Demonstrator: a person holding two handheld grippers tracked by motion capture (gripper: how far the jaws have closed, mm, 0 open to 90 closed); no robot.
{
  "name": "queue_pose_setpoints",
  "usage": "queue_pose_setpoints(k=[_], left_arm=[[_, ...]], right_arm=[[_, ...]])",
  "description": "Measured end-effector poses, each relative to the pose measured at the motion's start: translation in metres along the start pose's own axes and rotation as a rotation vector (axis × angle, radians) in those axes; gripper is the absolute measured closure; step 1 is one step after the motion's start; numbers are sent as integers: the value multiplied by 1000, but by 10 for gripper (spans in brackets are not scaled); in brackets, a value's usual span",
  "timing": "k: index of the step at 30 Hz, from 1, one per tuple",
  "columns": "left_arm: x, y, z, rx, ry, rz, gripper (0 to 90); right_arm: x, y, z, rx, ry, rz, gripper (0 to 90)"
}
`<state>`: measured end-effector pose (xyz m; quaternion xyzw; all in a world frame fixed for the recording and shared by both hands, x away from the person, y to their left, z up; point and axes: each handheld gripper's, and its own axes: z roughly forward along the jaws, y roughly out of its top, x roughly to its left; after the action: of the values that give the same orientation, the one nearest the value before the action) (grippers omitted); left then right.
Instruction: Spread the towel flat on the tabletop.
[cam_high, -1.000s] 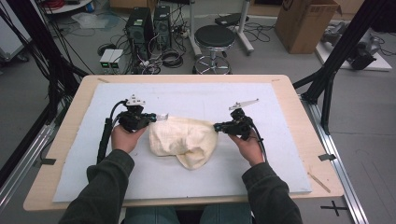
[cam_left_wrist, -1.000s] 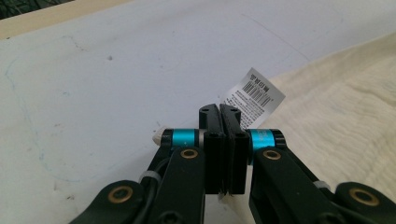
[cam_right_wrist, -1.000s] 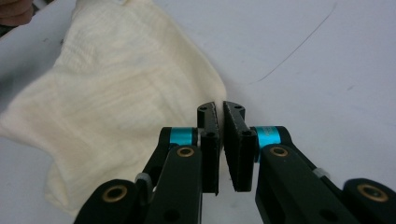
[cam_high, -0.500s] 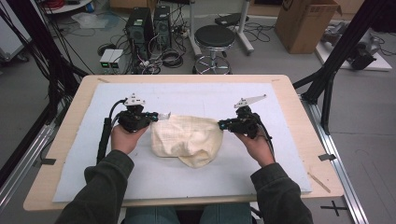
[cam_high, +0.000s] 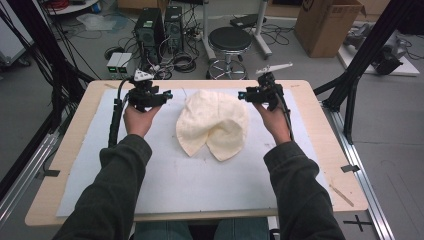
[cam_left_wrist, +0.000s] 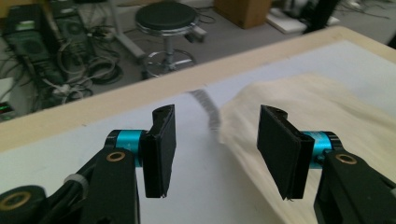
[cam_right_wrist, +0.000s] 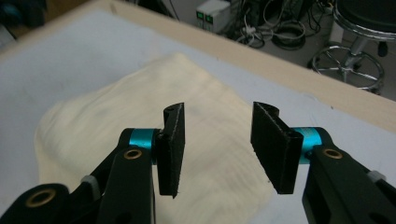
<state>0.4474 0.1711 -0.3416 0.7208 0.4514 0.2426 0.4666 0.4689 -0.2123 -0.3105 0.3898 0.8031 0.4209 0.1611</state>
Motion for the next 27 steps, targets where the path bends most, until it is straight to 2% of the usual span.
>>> queue_pose_setpoints(k=[2, 3, 4, 5, 7, 8, 10, 11, 13, 15, 17, 20, 23, 27], left_arm=[[-3, -19, 3, 26, -52, -18, 489], [-3, -19, 3, 26, -52, -18, 490], [-11, -38, 6, 65, -105, 0, 492], [-17, -47, 8, 91, -119, 23, 494], [-28, -62, 10, 114, -162, 60, 495], [-32, -69, 11, 122, -186, 63, 507], [-41, -80, 13, 149, -226, 69, 514], [-46, -84, 14, 170, -239, 91, 525], [-54, -88, 17, 201, -270, 131, 551], [-57, -88, 18, 203, -283, 144, 577], [-62, -91, 23, 206, -296, 164, 609], [-61, -95, 28, 249, -315, 146, 617], [-62, -99, 32, 281, -333, 153, 624], [-63, -99, 33, 278, -324, 154, 640]], right_arm=[[2, -18, 5, 19, 31, -1, 546], [3, -28, 8, 29, 48, 5, 546], [5, -40, 11, 40, 69, 4, 542], [7, -47, 13, 53, 69, -6, 534], [11, -62, 16, 97, 82, -31, 512], [14, -69, 17, 108, 95, -40, 511], [20, -81, 17, 116, 112, -58, 496], [22, -84, 16, 117, 128, -54, 496], [28, -88, 17, 156, 157, -60, 472], [36, -92, 15, 138, 164, -89, 499], [42, -98, 18, 156, 179, -97, 499], [47, -109, 23, 170, 195, -104, 508], [50, -117, 29, 189, 226, -80, 511], [55, -125, 37, 214, 239, -86, 541]])
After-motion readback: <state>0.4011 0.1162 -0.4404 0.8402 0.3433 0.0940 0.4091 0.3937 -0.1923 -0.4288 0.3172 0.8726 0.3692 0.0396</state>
